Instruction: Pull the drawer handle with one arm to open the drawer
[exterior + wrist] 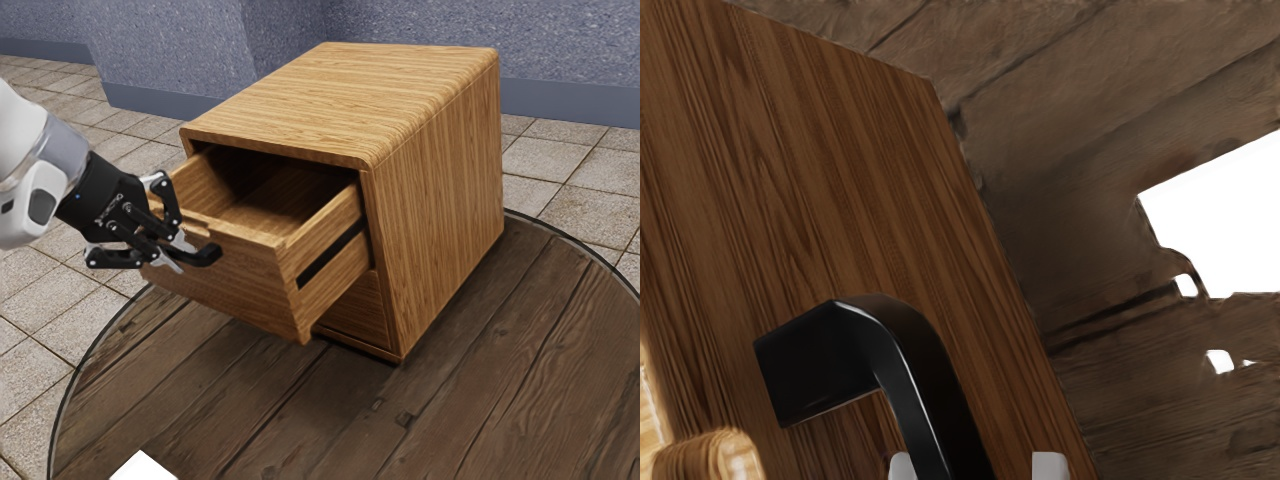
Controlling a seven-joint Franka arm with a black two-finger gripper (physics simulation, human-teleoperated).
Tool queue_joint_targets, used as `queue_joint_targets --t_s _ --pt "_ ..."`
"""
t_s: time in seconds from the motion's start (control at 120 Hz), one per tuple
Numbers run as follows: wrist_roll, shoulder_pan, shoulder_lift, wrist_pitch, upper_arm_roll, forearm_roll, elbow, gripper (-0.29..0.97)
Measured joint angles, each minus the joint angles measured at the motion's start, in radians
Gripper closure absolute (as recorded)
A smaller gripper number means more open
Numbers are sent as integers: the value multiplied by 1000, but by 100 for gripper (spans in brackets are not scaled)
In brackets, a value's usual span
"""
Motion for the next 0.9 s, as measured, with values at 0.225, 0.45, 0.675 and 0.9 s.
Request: queue_joint_targets --t_s 0.225,0.45,0.675,0.9 --pt "-2 3 -44 -13 -6 10 -34 72" --pt "-10 9 -79 -26 -6 32 -50 71" --pt "-22 11 -116 -43 -5 55 -78 68" --pt "-32 12 -144 -63 -4 61 -98 67"
